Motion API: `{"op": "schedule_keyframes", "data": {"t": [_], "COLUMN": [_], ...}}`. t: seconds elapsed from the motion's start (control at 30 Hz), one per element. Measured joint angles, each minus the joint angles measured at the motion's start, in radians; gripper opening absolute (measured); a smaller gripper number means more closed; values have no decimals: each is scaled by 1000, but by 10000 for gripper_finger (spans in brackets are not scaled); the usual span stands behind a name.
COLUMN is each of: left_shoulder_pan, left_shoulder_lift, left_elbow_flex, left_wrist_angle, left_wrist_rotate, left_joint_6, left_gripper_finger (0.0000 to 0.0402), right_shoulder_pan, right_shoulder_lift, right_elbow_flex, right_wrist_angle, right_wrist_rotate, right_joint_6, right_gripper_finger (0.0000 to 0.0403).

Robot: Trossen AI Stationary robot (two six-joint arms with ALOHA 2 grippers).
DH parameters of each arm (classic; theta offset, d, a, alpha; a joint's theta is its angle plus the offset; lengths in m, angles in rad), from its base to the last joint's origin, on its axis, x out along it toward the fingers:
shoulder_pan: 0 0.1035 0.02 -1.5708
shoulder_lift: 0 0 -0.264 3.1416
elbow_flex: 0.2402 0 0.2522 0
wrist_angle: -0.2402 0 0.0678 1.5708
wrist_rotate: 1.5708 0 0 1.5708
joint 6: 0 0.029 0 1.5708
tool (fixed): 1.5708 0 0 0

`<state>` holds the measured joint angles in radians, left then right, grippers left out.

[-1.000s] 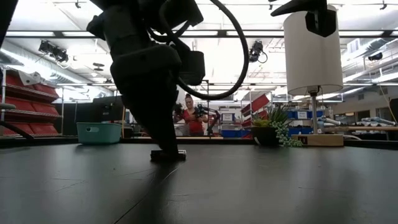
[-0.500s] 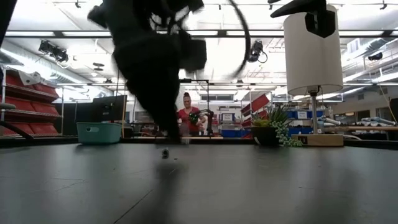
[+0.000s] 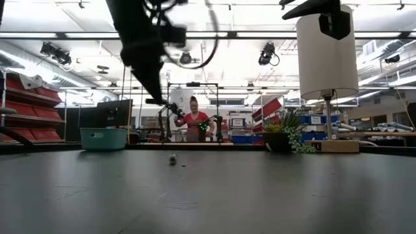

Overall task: Sort batteries
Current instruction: Put the silver battery into the blue bin

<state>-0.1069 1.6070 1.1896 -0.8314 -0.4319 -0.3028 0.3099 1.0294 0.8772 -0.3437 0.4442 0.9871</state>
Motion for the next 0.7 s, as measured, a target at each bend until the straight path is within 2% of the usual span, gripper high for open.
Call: {"op": "schedule_keyframes", "data": {"t": [0.07, 0.2, 0.47, 0.7], "left_shoulder_pan": [85, 275, 673, 944], "left_shoulder_lift": [-32, -95, -170, -178], "left_elbow_flex": [-9, -51, -96, -96], "left_wrist_angle": [-58, -64, -138, -107], "left_wrist_rotate": [-8, -7, -1, 102], "left_joint_6": [44, 113, 174, 226], "left_gripper_finger": [29, 29, 29, 29], "right_shoulder_pan": [0, 1, 41, 34], "right_shoulder_lift": [0, 0, 0, 0], "right_elbow_flex": [0, 0, 0, 0], "right_wrist_angle": [8, 14, 13, 11], "right_wrist_rotate": [0, 0, 8, 53], "right_joint_6": [-7, -13, -13, -74], "right_gripper_finger": [87, 87, 87, 87]}}
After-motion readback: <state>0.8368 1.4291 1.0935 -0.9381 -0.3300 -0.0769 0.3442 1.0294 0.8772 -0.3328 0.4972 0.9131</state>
